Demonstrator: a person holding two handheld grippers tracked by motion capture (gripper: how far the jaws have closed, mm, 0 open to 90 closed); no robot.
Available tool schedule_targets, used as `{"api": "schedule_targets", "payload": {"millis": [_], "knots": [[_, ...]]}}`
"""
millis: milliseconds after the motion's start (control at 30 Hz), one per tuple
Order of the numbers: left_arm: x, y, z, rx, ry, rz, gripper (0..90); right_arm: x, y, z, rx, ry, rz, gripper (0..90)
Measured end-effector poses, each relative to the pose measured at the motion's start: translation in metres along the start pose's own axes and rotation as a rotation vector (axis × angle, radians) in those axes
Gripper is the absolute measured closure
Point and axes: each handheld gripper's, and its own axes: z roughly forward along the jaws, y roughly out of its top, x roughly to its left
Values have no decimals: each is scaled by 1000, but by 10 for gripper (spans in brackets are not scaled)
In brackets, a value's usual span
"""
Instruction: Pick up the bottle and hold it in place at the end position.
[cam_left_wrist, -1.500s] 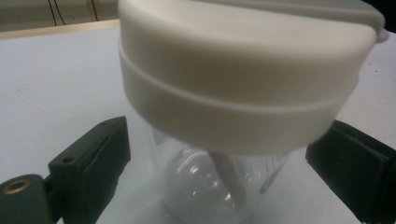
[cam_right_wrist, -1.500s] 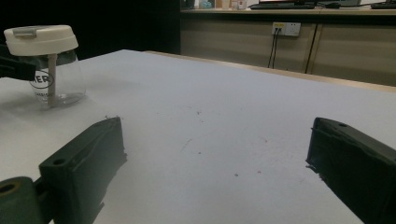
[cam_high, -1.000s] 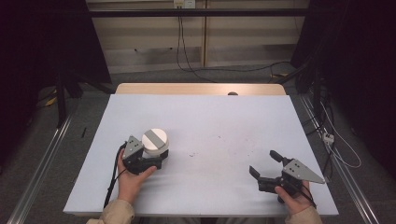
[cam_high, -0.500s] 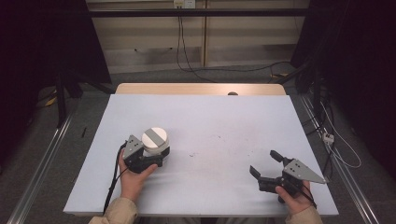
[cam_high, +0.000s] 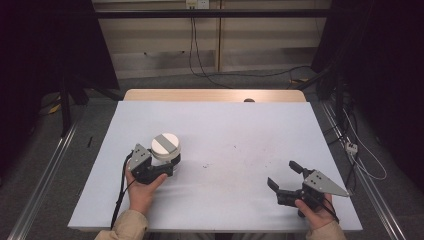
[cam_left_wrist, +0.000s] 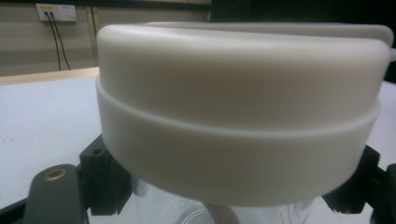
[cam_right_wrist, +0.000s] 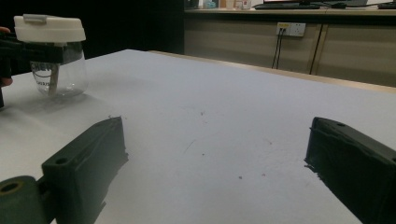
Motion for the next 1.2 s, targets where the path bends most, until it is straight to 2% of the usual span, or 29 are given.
{"api": "schedule_targets", "payload": {"millis": [33, 167, 533, 900, 1200], "knots": [[0, 2, -1, -25, 0, -22, 184, 0, 0, 0, 0, 0, -4, 45], [0, 6, -2, -51, 1, -29, 184, -1, 0, 0, -3, 0, -1, 46], [-8, 16, 3, -96, 12, -8, 185, 0, 1, 1, -6, 1, -7, 47], [-14, 17, 20, -63, 33, 8, 185, -1, 1, 0, -12, 1, -10, 48], [-21, 20, 36, -53, 22, 14, 185, 1, 2, 2, -18, 8, -17, 48]]}}
